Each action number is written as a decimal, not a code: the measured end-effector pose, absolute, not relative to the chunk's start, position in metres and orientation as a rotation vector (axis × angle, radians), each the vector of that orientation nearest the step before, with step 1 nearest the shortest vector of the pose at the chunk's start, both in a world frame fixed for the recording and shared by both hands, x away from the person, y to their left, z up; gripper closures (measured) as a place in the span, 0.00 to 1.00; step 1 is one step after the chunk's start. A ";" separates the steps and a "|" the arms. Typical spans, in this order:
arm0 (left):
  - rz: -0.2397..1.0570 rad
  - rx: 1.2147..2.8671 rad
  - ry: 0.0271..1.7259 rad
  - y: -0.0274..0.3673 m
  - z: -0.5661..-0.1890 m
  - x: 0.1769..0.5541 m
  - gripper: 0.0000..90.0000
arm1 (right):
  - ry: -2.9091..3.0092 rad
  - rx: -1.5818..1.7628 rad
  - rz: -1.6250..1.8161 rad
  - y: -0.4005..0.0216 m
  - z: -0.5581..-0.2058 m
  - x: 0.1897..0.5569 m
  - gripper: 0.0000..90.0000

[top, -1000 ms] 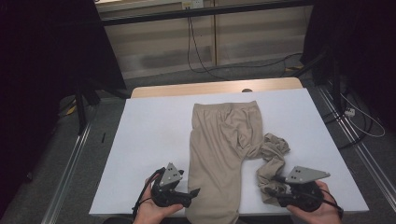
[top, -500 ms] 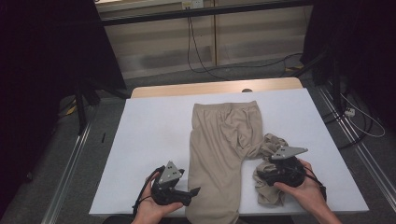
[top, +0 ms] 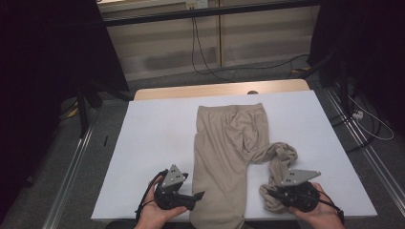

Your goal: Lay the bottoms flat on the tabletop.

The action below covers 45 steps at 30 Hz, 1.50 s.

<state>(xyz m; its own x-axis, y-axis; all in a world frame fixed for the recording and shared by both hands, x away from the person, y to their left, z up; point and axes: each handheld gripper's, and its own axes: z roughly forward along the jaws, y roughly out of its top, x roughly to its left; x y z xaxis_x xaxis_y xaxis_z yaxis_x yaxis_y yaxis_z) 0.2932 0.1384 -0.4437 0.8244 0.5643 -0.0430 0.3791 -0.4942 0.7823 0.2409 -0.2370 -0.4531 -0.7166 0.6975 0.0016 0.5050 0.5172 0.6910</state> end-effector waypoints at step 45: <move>0.258 2.157 0.673 0.133 -0.445 0.296 0.20 | 2.456 1.025 1.113 -0.232 -0.440 0.197 0.45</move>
